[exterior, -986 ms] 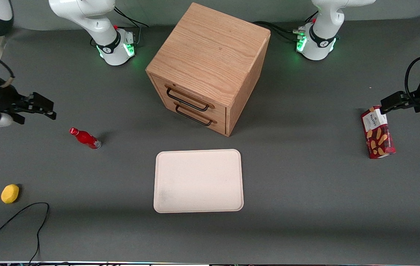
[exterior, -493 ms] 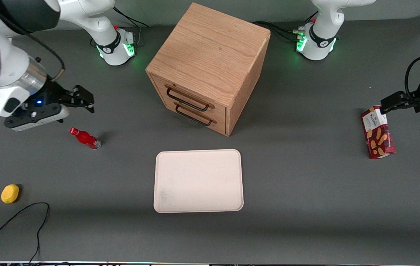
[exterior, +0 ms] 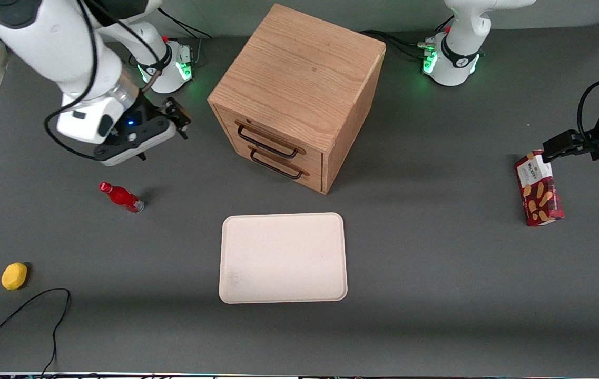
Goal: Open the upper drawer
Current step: 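Move the right gripper toward the upper drawer's black handle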
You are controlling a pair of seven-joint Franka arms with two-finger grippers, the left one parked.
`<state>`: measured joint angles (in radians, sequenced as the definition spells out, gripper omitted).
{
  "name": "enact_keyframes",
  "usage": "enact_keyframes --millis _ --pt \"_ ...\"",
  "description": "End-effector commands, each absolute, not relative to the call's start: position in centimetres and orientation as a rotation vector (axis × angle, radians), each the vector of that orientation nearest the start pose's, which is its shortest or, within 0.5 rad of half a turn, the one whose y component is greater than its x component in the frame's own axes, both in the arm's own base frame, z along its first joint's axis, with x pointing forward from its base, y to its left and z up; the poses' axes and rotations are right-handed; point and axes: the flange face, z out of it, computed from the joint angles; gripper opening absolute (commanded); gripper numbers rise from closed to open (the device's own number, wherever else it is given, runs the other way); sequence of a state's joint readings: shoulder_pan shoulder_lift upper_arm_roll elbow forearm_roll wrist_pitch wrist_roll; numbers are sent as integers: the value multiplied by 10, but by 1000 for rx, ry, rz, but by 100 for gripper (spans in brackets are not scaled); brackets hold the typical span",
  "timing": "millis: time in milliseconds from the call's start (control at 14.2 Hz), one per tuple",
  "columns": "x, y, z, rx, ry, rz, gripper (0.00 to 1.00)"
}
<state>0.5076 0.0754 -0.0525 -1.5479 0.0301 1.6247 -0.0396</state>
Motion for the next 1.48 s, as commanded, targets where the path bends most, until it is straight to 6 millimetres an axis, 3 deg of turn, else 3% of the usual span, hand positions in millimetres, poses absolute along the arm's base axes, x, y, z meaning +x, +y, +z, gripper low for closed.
enact_keyframes --millis 0,211,493,1408 --pt "510 289 592 -3003 -835 8 100" --pt "493 327 583 -2976 -939 10 100" --pt "480 356 582 -2936 -1004 -23 100" --pt "478 363 575 -2774 -1220 5 100"
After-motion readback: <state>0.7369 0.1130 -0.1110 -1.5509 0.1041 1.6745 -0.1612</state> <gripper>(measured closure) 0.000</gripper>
